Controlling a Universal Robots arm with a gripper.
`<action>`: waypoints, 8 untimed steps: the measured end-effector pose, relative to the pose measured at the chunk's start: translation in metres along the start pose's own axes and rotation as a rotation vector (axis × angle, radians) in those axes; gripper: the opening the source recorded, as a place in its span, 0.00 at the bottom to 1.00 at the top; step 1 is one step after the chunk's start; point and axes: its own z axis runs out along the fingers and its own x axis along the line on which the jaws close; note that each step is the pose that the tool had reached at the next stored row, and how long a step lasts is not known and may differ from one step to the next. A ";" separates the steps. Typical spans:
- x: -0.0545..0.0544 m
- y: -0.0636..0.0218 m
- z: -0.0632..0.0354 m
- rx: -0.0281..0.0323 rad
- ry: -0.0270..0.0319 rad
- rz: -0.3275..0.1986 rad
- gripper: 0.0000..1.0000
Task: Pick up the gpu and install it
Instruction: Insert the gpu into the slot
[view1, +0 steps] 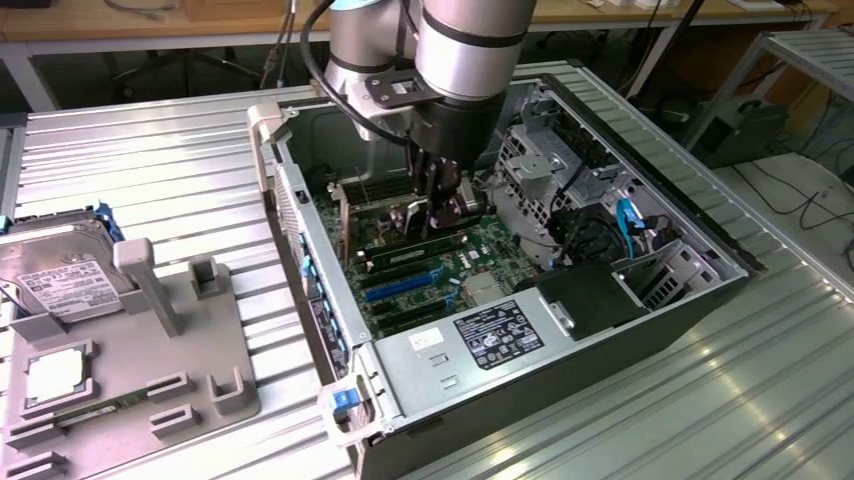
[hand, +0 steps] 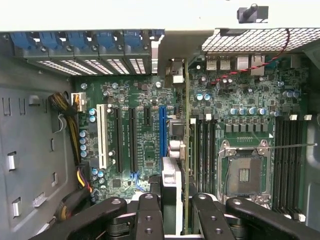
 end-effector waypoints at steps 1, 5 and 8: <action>0.001 0.0003 0.0003 0.0000 0.0001 0.000 0.28; 0.001 0.0018 0.0040 0.0000 0.0001 0.000 0.28; 0.001 0.0021 0.0089 0.0000 0.0000 0.001 0.28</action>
